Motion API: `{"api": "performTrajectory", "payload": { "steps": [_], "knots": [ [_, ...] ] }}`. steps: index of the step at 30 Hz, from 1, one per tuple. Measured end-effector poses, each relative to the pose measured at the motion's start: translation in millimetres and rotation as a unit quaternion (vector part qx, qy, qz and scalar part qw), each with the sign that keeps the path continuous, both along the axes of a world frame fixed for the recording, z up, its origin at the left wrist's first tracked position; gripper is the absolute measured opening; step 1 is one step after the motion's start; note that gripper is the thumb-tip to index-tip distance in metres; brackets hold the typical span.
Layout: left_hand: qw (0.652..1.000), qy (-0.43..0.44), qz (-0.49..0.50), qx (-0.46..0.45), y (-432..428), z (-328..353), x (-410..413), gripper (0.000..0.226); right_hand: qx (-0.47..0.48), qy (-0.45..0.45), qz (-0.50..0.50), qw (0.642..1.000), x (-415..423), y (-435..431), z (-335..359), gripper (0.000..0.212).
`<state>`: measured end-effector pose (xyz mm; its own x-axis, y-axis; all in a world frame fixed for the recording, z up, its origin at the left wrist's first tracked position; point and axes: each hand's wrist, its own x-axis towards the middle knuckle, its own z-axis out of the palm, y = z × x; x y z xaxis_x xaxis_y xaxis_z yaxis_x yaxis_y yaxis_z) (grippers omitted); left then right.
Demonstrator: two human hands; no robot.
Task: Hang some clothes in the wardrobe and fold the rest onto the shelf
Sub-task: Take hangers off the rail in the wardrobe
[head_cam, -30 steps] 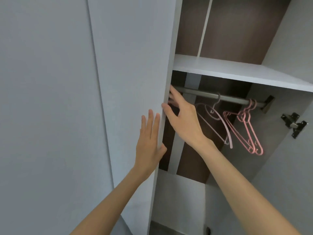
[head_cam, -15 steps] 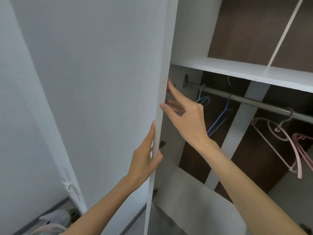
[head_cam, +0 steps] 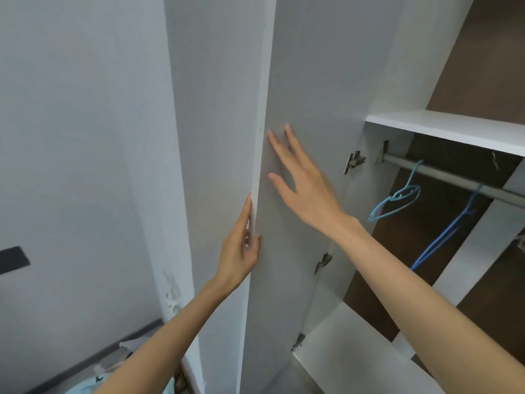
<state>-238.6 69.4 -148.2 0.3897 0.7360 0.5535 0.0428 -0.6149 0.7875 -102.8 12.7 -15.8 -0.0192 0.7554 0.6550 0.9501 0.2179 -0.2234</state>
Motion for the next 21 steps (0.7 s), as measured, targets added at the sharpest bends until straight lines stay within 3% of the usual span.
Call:
{"api": "performTrajectory", "payload": {
  "steps": [9,13,17,21],
  "knots": [
    [1.0,0.012,0.003,0.015,27.8,-6.4,-3.0,0.076,0.01,-0.024,-0.019,0.999,0.4,25.8,-3.9,0.062],
    [1.0,0.002,0.011,0.005,21.7,-5.9,0.0,0.075,-0.025,0.007,0.001,1.0,9.4,20.2,-4.3,0.062],
    [0.999,-0.005,0.05,0.006,6.7,2.1,-1.7,0.081,-0.036,0.037,0.007,0.999,21.0,12.0,-14.5,0.054],
    [0.994,-0.02,0.095,0.055,-17.6,11.8,-1.7,0.074,0.02,0.07,-0.012,0.997,30.1,-10.6,-26.0,0.039]
  ]
}}
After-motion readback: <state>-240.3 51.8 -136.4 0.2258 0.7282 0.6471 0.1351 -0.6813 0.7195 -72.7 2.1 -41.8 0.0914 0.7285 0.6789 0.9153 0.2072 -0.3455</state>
